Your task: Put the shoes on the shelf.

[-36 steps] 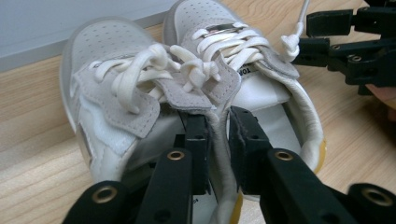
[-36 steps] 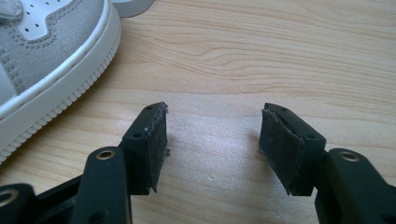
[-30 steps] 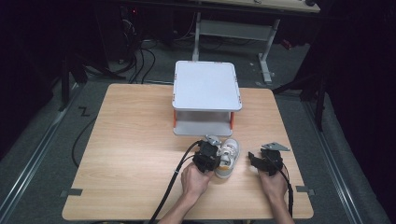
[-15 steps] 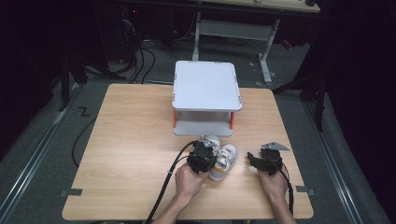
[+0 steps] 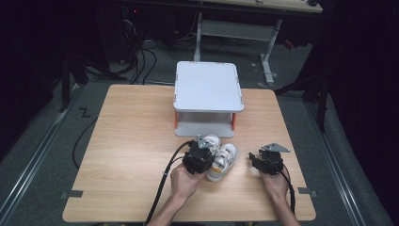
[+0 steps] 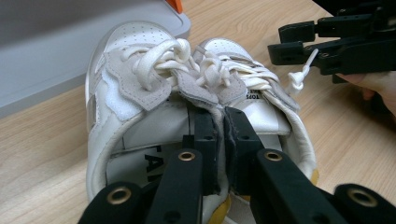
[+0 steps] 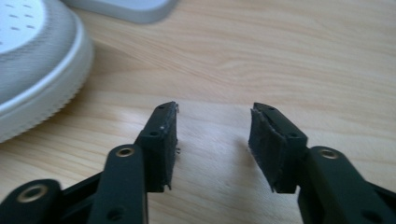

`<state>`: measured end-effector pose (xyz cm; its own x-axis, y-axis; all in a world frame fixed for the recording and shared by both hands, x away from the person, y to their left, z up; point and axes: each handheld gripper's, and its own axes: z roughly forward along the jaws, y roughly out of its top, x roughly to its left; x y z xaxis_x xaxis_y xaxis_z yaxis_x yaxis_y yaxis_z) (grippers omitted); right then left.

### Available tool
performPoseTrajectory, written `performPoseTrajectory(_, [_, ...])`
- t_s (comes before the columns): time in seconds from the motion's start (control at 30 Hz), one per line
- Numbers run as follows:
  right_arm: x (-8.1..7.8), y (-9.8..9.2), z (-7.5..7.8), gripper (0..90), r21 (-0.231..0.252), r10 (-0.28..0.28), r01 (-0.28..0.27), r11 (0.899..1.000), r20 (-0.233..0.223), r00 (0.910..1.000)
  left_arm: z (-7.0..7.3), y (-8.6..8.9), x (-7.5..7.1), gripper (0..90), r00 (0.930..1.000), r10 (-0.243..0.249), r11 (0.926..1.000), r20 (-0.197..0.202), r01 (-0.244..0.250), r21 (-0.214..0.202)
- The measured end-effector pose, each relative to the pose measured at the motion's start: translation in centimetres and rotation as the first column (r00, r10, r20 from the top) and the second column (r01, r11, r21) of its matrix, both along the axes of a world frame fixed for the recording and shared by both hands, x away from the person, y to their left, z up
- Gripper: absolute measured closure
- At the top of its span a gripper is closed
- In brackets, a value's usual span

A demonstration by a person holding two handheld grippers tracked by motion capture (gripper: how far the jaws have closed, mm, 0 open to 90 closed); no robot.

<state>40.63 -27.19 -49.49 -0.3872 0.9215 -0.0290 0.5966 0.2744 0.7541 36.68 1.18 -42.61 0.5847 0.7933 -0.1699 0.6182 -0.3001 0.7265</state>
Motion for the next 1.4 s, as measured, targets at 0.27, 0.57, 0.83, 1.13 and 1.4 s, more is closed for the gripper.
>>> performPoseTrajectory(0.27, [0.0, 0.5, 1.6, 56.3, 0.067, 0.053, -0.054, 0.996, 0.019, 0.9984, 0.0, 0.8, 0.9, 84.6, 0.9999, 0.016, 0.9999, 0.0, -0.016, -0.004])
performPoseTrajectory(0.57, [-0.2, 0.8, 2.9, 61.4, 0.117, 0.1, -0.104, 0.988, 0.036, 0.9943, 0.2, 1.5, 2.5, 84.6, 0.9986, 0.042, 0.9991, 0.03, -0.043, 0.001])
performPoseTrajectory(0.83, [0.1, 1.9, 4.7, 63.0, 0.15, 0.155, -0.162, 0.975, 0.055, 0.9864, 0.2, 1.7, 4.1, 84.6, 0.9948, 0.077, 0.9971, 0.066, -0.077, -0.002])
performPoseTrajectory(1.13, [0.5, 3.5, 6.6, 62.9, 0.171, 0.215, -0.224, 0.959, 0.072, 0.974, -0.3, 1.4, 5.8, 84.6, 0.9907, 0.108, 0.9941, 0.083, -0.109, -0.001])
performPoseTrajectory(1.4, [0.9, 4.6, 8.1, 61.9, 0.166, 0.244, -0.256, 0.952, 0.09, 0.9657, -1.5, 1.4, 7.5, 84.6, 0.9826, 0.165, 0.9862, 0.085, -0.165, -0.017])
